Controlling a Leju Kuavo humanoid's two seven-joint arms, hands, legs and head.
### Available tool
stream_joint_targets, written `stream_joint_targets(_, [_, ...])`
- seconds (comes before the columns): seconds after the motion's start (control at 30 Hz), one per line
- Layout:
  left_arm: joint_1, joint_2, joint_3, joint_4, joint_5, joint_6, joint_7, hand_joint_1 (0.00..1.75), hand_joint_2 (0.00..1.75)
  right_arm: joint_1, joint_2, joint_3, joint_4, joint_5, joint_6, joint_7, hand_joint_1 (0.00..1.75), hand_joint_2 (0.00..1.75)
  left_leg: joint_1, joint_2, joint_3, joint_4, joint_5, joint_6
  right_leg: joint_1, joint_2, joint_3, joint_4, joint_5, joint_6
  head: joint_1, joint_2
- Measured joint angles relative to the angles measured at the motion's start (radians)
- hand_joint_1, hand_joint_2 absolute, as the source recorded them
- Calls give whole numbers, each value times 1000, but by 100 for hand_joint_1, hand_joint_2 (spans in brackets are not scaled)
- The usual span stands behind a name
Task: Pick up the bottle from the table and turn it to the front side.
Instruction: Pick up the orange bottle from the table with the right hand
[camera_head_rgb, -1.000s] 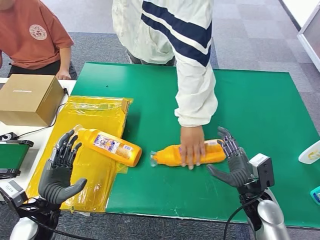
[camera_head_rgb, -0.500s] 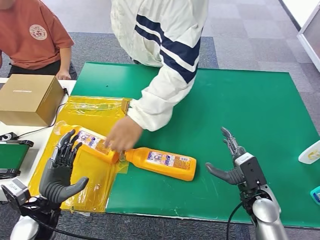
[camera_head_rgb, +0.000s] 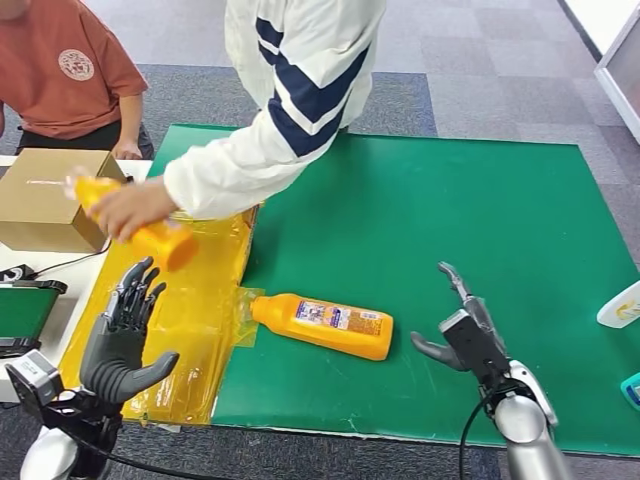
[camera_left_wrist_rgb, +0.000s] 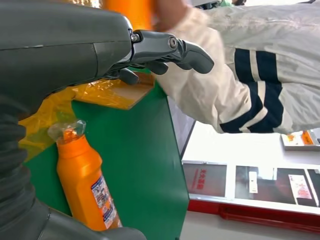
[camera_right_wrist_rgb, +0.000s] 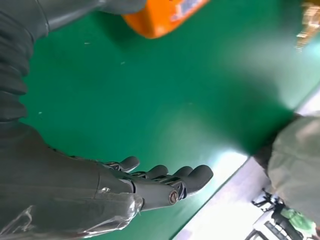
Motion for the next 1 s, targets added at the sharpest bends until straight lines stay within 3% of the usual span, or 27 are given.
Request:
stream_joint_targets(0.23, [-7, -7, 0, 0, -7, -4, 18, 0, 175, 0, 15, 90, 7, 174, -24, 103, 0, 175, 0, 0, 0, 0, 0, 0, 0, 0, 0, 0, 0, 0, 0, 0])
stream_joint_targets(1.0, [-63, -37, 3, 39, 15, -36, 41, 0, 175, -85, 38, 242, 175, 324, -1, 260, 0, 175, 0, 0, 0, 0, 0, 0, 0, 0, 0, 0, 0, 0, 0, 0])
